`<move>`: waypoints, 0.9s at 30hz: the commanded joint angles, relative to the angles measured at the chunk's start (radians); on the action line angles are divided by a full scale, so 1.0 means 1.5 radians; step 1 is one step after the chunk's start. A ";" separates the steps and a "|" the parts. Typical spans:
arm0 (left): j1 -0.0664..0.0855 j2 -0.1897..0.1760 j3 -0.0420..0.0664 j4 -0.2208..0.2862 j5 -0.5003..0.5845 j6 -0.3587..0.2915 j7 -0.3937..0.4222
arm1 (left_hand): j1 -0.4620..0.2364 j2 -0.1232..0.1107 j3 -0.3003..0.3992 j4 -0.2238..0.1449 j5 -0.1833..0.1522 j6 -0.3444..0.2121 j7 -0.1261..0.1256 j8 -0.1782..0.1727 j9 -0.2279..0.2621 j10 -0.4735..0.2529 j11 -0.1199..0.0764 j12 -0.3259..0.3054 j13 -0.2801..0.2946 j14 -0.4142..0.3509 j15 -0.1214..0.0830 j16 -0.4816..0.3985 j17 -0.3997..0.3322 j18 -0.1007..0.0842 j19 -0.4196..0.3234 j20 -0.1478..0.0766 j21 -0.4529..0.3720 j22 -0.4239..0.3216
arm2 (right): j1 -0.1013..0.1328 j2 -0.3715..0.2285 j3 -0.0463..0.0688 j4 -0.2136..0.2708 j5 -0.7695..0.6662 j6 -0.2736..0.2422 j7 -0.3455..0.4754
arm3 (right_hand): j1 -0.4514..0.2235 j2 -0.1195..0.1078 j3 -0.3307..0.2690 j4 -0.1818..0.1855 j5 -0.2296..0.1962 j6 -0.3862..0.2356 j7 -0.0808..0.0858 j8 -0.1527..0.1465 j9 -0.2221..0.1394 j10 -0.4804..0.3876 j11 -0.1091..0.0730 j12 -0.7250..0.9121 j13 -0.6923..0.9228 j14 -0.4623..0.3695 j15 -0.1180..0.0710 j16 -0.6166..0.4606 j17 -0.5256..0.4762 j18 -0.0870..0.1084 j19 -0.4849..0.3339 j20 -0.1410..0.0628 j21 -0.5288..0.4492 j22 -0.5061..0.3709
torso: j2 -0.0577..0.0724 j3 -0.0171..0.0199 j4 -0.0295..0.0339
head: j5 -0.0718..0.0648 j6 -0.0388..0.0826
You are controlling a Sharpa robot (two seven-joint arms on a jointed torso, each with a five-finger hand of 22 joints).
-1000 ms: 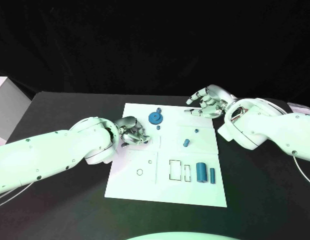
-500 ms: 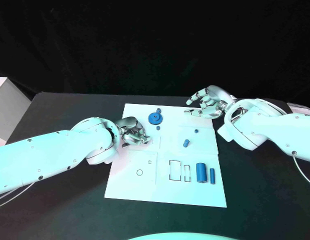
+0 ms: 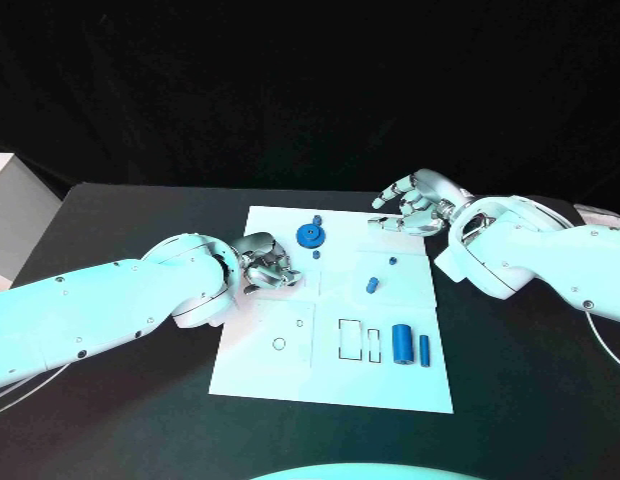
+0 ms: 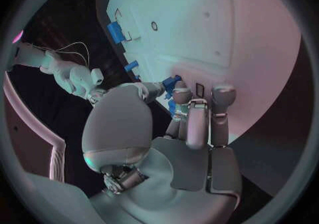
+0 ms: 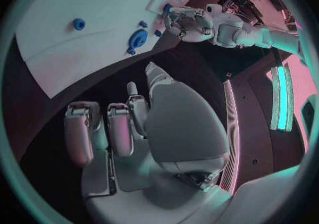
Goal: Assemble the parts on the task board
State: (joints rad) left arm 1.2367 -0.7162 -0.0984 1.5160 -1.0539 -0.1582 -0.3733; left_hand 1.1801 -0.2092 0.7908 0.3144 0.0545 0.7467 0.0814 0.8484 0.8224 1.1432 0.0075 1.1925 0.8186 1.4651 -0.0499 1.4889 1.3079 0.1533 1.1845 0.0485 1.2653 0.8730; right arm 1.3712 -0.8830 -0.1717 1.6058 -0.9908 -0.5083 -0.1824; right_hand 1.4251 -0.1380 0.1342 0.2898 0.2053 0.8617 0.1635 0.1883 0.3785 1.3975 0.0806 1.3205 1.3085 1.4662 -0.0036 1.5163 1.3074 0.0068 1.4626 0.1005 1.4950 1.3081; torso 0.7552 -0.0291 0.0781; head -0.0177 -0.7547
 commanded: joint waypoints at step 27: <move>0.000 0.000 0.000 -0.014 -0.005 0.056 -0.080 | -0.005 0.014 0.147 -0.143 -0.001 0.003 0.002 -0.007 0.001 -0.008 0.001 -0.011 -0.012 0.025 -0.001 0.001 0.032 -0.012 0.001 0.002 0.003 -0.002 | -0.003 -0.003 0.000 0.004 0.005 0.010 0.002 | -0.003 0.005 0.005 0.000 0.003 -0.004 0.001 0.001 -0.001 -0.004 -0.002 -0.001 0.042 0.052 0.003 -0.001 0.109 0.009 0.047 0.003 -0.005 0.142 | -0.001 0.0004 -0.0002 | -0.001 -0.002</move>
State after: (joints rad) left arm 1.2442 -0.7093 -0.0902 1.5102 -1.0530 -0.1126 -0.4269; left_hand 1.1714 -0.1996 0.7936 0.3172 0.0502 0.7471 0.0803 0.8417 0.8194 1.1261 0.0111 1.1756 0.8004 1.4651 -0.0499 1.4889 1.3078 0.1533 1.1845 0.0485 1.2653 0.8701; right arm 1.3670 -0.8864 -0.1718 1.6106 -0.9835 -0.5062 -0.1833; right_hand 1.4252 -0.1381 0.1341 0.2897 0.2053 0.8616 0.1635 0.1883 0.3786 1.3975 0.0806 1.3205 1.3085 1.4662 -0.0036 1.5163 1.3074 0.0068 1.4626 0.1005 1.4908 1.3078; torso 0.7547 -0.0283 0.0774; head -0.0190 -0.7583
